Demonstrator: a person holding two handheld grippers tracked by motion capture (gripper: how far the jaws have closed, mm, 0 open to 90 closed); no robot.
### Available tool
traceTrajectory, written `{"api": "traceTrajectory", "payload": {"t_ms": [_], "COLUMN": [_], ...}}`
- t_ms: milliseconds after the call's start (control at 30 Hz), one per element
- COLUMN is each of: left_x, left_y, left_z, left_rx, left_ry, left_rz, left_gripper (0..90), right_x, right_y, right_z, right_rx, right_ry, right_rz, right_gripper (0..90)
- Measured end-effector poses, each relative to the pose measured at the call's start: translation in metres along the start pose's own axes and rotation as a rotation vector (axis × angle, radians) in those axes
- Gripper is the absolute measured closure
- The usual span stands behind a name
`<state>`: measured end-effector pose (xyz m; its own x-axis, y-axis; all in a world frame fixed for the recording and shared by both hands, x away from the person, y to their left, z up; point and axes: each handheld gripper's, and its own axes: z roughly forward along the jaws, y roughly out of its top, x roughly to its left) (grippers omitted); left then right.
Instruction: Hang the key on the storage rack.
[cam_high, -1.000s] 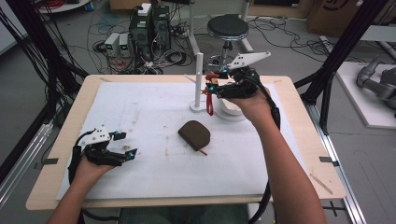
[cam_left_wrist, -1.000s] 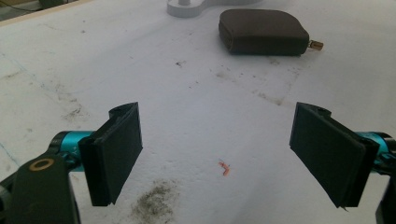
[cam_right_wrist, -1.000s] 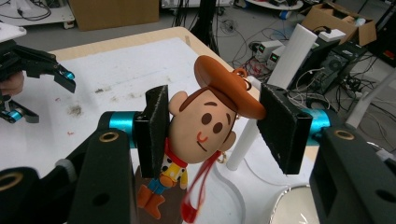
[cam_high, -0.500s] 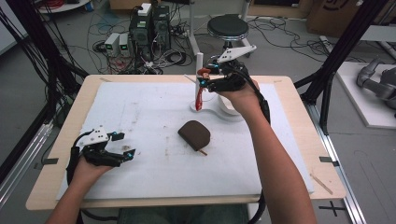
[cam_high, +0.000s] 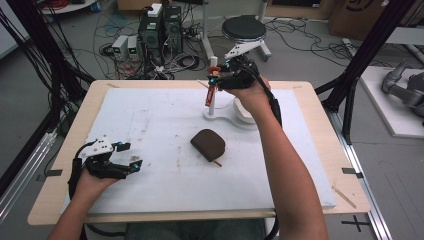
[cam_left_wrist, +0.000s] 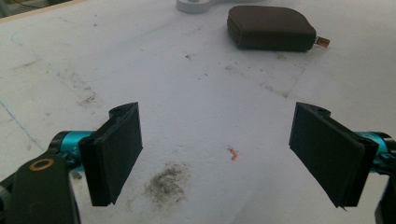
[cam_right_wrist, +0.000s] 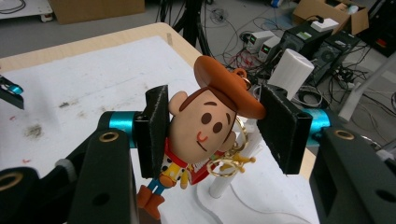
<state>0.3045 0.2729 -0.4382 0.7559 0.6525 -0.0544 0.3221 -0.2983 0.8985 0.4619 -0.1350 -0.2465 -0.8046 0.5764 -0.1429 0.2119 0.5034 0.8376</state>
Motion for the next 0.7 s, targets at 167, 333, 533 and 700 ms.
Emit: {"api": "traceTrajectory", "payload": {"t_ms": [167,333,533,700], "left_x": [0.0006,0.0008,0.0006,0.0005], "left_y": [-0.0005,-0.0006,-0.0007,-0.0007], "left_z": [-0.0007,-0.0007,-0.0006,0.0000], "left_rx": [-0.001,-0.001,0.000,0.000], "left_ry": [0.000,-0.002,-0.002,-0.004], "left_rz": [-0.001,-0.002,-0.004,-0.002], "left_gripper": [17.0,17.0,17.1,17.1], "right_x": [-0.0030,-0.0069,-0.0078,-0.0080], "right_y": [0.0004,-0.0012,-0.0015,-0.0021], "right_z": [0.0059,0.0077,0.0050,0.0002], "right_rx": [0.007,0.010,-0.014,-0.027], "right_ry": [-0.012,-0.025,-0.092,-0.096], "right_rz": [0.012,0.023,0.068,0.069], "right_gripper": [46.0,45.6,35.5,29.9]}}
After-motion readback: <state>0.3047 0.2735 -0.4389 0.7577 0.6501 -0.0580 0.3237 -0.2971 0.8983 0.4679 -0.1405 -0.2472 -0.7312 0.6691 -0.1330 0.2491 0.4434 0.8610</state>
